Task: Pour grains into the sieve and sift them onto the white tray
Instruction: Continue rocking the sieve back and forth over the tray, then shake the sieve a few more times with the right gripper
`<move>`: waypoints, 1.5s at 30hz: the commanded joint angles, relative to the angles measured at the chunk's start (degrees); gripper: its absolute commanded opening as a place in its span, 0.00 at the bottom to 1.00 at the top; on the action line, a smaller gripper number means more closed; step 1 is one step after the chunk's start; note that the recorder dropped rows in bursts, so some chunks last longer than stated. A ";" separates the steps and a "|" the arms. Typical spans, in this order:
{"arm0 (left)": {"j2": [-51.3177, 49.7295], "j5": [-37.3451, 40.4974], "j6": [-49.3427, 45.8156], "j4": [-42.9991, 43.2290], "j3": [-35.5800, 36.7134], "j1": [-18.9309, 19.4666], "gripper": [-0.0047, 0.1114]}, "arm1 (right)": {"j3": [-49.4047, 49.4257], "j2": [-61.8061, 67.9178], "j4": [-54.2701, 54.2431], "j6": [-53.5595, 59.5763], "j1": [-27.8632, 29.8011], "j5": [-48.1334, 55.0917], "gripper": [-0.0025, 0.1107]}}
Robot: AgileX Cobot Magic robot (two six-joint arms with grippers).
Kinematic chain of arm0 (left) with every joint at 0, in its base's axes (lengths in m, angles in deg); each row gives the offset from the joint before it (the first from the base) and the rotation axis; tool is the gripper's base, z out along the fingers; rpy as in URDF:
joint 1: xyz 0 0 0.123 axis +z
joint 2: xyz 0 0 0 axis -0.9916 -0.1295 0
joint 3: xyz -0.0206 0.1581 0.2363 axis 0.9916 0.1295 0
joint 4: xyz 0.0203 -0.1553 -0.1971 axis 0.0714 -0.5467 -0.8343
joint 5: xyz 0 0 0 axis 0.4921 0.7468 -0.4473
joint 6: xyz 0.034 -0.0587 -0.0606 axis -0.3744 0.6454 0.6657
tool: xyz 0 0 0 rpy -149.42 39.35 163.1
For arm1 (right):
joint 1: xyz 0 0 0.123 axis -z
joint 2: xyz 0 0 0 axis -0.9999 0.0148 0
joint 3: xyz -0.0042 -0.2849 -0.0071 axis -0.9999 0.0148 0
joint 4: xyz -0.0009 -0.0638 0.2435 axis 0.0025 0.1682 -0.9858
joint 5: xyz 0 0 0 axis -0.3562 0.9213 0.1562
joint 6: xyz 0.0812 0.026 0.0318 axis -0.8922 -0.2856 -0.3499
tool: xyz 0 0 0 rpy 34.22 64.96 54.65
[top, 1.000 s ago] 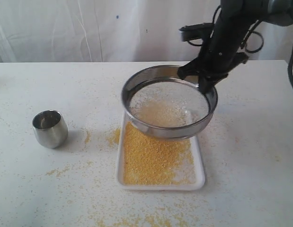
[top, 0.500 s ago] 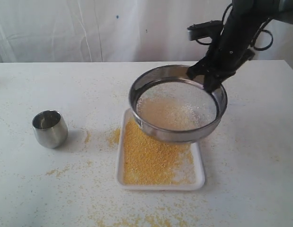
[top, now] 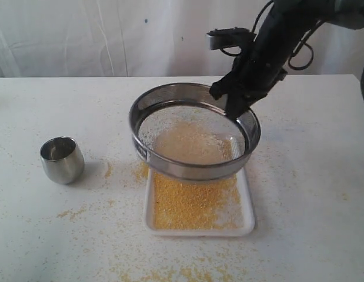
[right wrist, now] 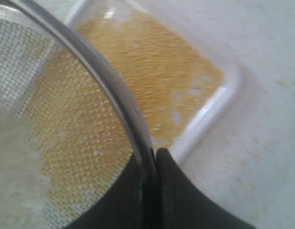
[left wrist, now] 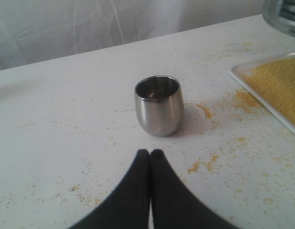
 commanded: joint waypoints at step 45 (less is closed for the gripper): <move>0.27 -0.02 0.00 -0.40 0.14 0.19 0.04 | -0.30 -0.92 13.81 -17.26 1.18 -4.64 0.02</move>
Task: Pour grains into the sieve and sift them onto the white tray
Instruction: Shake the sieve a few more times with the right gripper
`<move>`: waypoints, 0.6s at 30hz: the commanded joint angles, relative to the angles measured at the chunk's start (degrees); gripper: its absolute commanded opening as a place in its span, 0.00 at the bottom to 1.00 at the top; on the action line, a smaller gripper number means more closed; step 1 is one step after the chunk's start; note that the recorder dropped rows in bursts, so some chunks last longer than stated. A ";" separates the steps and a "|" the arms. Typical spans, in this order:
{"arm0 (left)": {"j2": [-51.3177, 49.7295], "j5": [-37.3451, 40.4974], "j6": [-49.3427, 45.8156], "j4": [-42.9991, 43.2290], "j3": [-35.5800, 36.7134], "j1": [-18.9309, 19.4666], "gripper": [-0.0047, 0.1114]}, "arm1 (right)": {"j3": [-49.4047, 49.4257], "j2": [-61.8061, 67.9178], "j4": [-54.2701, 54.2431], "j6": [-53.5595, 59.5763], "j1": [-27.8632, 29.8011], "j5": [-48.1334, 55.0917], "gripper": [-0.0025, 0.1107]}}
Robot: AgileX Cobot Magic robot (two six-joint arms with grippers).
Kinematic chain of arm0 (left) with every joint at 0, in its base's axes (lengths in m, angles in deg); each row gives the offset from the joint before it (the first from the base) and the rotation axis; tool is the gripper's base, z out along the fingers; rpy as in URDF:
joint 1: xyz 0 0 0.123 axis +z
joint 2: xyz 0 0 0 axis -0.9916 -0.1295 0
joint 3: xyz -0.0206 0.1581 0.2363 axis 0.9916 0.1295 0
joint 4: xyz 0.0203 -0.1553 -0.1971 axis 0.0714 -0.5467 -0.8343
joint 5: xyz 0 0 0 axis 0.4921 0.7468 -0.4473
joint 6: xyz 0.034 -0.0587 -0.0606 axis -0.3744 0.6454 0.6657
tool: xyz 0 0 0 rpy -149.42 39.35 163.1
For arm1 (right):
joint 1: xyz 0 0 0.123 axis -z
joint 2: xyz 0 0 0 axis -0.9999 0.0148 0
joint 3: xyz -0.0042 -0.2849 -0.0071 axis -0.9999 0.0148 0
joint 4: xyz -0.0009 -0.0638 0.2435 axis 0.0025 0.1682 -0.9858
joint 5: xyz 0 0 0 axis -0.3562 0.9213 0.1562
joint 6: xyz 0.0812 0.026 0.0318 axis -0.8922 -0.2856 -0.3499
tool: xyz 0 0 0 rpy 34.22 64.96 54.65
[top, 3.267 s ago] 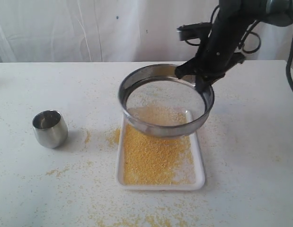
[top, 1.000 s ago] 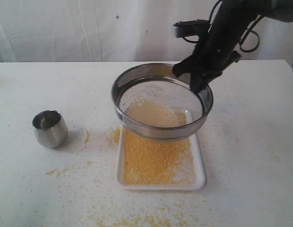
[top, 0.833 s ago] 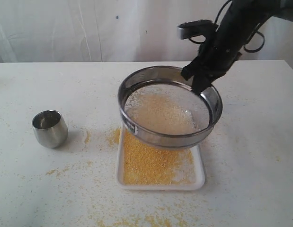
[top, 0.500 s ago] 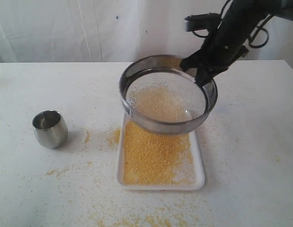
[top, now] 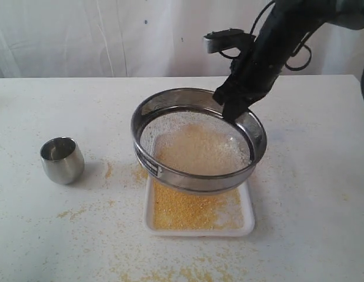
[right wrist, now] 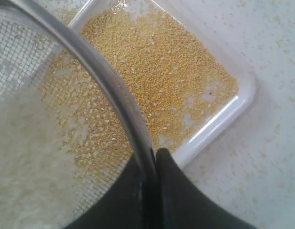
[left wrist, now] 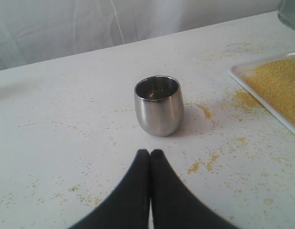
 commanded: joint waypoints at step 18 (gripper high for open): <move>0.27 -0.02 0.00 -0.40 0.14 0.19 0.04 | -0.30 -0.77 -17.56 12.16 0.38 -0.11 0.02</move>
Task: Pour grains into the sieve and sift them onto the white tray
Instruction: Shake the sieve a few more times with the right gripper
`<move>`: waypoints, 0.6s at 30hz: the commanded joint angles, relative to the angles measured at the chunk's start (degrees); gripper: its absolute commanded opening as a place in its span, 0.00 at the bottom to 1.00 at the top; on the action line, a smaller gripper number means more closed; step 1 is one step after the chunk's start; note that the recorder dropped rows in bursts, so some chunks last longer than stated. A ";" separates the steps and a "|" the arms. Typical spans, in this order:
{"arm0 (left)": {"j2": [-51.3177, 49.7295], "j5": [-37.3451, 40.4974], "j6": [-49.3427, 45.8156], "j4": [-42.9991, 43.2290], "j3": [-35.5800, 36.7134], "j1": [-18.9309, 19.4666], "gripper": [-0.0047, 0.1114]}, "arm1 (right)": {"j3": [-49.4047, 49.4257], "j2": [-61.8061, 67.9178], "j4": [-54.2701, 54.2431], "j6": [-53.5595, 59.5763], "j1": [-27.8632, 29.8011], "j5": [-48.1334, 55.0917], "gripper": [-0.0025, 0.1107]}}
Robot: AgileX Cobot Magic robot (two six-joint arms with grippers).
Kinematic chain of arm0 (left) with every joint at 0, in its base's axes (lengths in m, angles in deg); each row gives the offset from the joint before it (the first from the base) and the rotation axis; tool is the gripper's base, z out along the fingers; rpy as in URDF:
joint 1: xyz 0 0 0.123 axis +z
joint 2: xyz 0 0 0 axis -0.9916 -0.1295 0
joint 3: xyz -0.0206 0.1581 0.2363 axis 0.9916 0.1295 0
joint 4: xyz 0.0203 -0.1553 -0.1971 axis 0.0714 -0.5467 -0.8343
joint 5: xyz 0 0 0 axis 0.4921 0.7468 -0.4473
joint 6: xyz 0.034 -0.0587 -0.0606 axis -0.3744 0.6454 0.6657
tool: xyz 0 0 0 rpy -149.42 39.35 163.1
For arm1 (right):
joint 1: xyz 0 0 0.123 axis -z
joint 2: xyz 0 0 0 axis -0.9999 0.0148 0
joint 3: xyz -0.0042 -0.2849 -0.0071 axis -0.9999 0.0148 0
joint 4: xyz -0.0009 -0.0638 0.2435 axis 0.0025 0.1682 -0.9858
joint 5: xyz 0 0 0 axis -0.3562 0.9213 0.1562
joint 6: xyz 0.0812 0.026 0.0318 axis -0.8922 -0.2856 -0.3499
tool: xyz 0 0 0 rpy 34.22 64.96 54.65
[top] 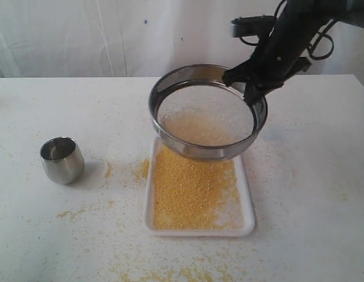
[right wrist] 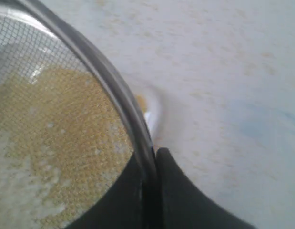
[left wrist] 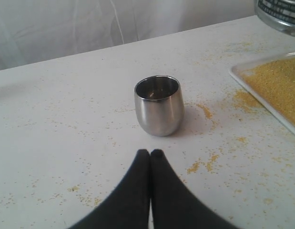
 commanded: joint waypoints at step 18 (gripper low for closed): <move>0.27 -0.02 0.00 -0.40 0.14 0.19 0.04 | -0.30 -1.45 9.96 -17.06 -0.83 -0.86 0.02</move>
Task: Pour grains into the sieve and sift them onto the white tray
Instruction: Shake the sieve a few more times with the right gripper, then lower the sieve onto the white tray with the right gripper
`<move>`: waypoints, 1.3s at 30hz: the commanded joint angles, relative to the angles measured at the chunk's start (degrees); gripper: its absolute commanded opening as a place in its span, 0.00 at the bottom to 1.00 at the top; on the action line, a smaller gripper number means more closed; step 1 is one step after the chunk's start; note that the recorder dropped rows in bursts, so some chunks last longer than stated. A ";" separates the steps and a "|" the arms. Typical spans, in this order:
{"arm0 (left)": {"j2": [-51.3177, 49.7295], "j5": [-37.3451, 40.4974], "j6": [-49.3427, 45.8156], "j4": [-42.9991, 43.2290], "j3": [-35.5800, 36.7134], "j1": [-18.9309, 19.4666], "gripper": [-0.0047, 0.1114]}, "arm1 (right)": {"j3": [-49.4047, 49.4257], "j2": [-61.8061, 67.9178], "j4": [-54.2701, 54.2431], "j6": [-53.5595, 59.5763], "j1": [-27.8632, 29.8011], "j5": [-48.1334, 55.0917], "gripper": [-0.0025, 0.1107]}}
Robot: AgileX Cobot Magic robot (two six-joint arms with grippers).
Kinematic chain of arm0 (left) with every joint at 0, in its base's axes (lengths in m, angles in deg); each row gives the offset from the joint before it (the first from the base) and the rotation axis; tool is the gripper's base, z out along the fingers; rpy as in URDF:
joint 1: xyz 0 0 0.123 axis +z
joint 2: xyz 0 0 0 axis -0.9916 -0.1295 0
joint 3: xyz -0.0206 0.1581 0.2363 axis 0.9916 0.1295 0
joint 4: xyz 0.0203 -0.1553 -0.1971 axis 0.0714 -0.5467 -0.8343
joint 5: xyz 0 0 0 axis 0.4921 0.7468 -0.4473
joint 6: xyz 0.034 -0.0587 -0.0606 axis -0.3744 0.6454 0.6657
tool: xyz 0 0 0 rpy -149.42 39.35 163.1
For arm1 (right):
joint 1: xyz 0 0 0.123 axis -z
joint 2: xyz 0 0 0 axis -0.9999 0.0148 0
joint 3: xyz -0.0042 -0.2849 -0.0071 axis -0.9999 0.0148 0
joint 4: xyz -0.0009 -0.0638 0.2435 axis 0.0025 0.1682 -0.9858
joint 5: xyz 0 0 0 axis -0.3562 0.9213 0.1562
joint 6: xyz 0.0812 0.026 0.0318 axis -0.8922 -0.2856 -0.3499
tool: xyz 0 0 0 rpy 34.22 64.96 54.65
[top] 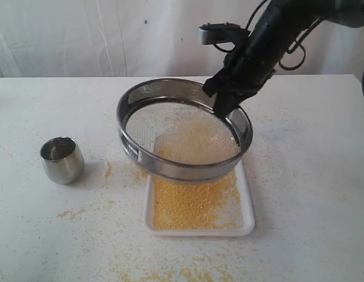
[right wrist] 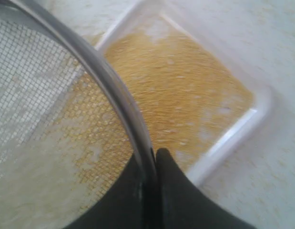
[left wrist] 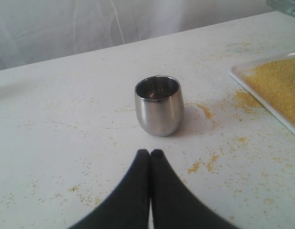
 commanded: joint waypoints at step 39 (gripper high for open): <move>0.27 -0.02 0.00 -0.40 0.14 0.19 0.04 | -0.30 11.16 7.69 -8.42 0.50 -4.39 0.02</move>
